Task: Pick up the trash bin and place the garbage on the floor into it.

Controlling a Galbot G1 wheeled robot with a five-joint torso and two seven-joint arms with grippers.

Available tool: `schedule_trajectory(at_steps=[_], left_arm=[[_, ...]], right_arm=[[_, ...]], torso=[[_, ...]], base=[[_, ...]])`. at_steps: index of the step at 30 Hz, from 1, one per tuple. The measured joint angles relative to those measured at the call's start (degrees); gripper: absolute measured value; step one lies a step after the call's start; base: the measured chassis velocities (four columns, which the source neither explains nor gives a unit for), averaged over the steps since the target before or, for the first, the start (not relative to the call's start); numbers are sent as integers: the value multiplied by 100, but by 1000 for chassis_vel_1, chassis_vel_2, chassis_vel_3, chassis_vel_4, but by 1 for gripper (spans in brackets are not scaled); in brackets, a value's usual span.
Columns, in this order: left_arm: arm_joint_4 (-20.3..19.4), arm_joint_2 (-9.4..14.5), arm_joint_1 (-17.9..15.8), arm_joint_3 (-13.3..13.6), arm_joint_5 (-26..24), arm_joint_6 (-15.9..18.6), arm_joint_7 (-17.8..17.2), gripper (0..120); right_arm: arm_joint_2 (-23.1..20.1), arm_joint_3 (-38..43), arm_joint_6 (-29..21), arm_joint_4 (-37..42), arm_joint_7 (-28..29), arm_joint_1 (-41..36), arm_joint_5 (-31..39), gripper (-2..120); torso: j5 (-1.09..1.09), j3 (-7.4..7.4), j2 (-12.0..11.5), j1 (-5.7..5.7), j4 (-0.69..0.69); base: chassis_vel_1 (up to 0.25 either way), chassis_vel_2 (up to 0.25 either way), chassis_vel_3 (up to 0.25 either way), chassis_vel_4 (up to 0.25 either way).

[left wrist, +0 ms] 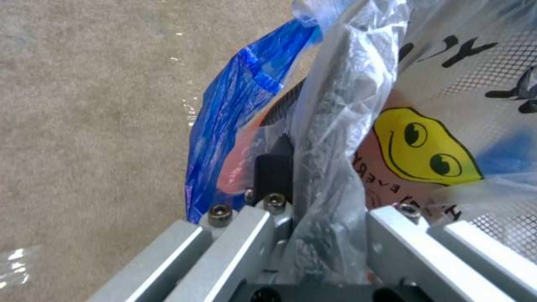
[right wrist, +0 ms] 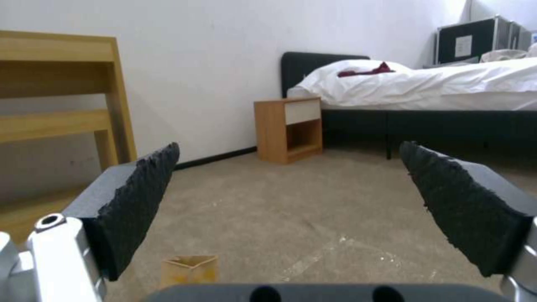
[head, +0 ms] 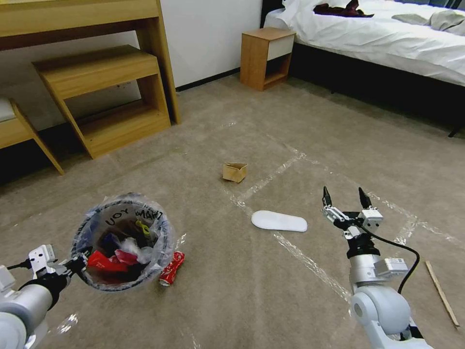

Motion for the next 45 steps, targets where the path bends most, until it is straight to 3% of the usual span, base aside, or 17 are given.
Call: schedule_trajectory(at_steps=[23, 45], left_arm=[[17, -29, 5, 23, 28, -5, 7, 1], [50, -38, 7, 17, 58, -27, 28, 1]], right_arm=[[-10, -59, 43, -109, 80, 96, 43, 100], [7, -124, 58, -161, 81, 145, 59, 100]], torso=[[0, 0, 0, 0, 0], [-1, 0, 0, 0, -1]], base=[[-66, 60, 58, -65], [0, 0, 0, 0]])
